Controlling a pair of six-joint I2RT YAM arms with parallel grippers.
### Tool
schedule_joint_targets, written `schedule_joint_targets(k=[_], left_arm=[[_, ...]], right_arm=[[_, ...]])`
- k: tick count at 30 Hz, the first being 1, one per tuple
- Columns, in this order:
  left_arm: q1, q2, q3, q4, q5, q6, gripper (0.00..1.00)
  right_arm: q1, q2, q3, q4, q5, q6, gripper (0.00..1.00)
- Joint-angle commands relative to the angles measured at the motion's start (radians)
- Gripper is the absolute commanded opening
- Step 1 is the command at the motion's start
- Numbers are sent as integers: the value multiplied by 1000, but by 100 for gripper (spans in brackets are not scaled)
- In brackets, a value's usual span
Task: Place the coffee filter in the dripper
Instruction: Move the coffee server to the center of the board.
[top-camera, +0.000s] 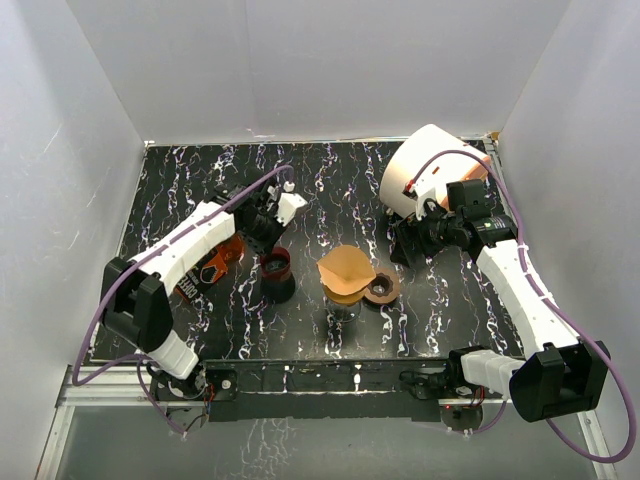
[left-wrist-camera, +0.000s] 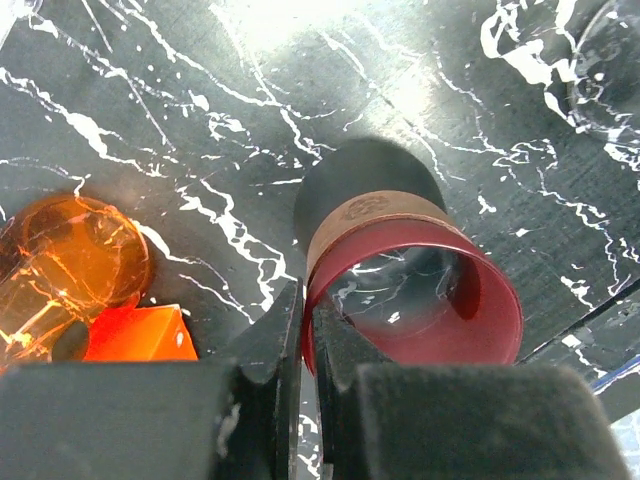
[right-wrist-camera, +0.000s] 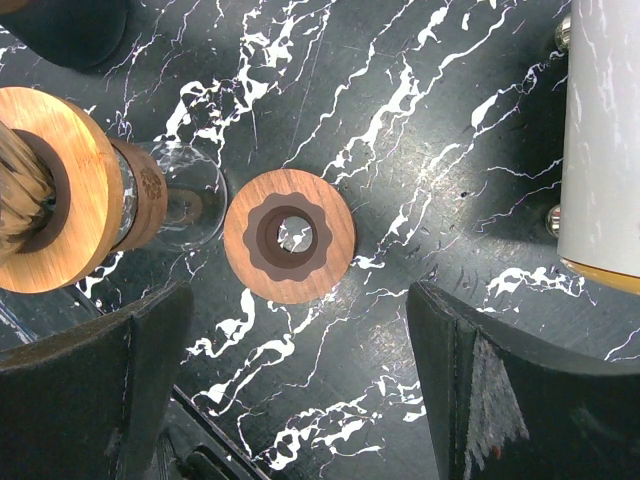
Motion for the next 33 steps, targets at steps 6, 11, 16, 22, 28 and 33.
schedule_joint_targets(k=[6,11,16,22,28,33], left_arm=[[-55,-137,-81,105,-42,7,8],[-61,-149,-95,108,-41,3,17],[-60,-159,-99,105,-45,0,28],[-59,-166,-38,88,-85,3,50],[-50,-141,62,105,-138,6,62],[-30,-94,142,100,-134,-11,65]], right_arm=[[-15,-11,-3,55,1,-10,87],[-18,-12,-8,57,0,-10,86],[-19,-22,-19,60,-2,-11,87],[-20,-36,-29,65,-3,-11,87],[-25,-47,-40,72,-9,-11,87],[-28,-59,-46,73,-20,-11,87]])
